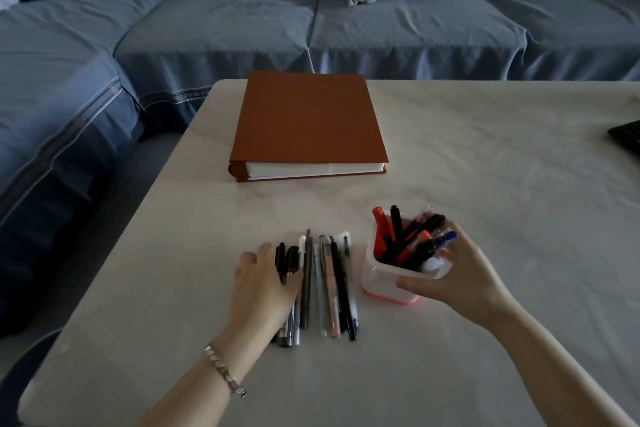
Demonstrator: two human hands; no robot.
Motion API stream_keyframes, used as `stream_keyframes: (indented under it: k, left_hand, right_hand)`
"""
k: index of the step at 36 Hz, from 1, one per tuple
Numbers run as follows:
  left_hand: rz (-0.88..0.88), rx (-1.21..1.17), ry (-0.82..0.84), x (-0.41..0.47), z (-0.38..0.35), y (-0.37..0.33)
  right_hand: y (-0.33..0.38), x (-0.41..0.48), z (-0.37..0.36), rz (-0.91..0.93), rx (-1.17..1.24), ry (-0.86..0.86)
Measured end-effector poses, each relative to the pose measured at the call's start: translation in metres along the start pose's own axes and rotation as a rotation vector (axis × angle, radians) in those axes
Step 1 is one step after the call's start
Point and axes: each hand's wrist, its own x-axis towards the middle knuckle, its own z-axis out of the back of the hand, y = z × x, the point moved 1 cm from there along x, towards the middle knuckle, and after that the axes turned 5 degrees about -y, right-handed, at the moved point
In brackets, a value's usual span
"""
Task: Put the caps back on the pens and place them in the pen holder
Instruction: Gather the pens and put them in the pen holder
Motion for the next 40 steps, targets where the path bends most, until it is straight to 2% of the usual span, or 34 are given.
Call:
stream_keyframes:
  k: [13,16,19,22,25,28,31,34,40]
  left_hand:
    - [0.091,-0.033,0.100,0.010,-0.013,0.003]
    - [0.067,-0.119,0.118,0.007,-0.014,0.001]
    - [0.057,-0.224,0.044,0.005,-0.007,-0.002]
    - [-0.026,-0.463,-0.152,0.004,0.008,-0.016]
    - [-0.157,-0.870,-0.271,-0.002,0.032,-0.046]
    - [-0.205,-1.314,-0.143,-0.008,0.050,-0.081]
    - [-0.248,-1.522,0.072,-0.012,0.049,-0.108]
    - [-0.326,-1.412,0.136,-0.016,0.030,-0.125]
    - [-0.486,-0.972,-0.054,-0.014,-0.002,-0.118]
  right_hand:
    - [-0.004,-0.002,0.000,-0.047,0.004,0.016]
    - [-0.004,-0.002,0.000,-0.046,0.005,0.017]
    - [-0.005,-0.002,0.000,-0.049,0.005,0.019]
    - [-0.006,-0.002,0.000,-0.053,0.004,0.023]
    - [-0.006,-0.002,-0.001,-0.061,0.010,0.023]
    - [-0.005,-0.002,0.000,-0.055,0.018,0.025]
    - [-0.006,-0.002,-0.002,-0.052,0.028,0.022]
    - [-0.007,-0.003,-0.003,-0.046,0.042,0.008]
    - [-0.007,-0.002,-0.003,-0.041,0.058,-0.004]
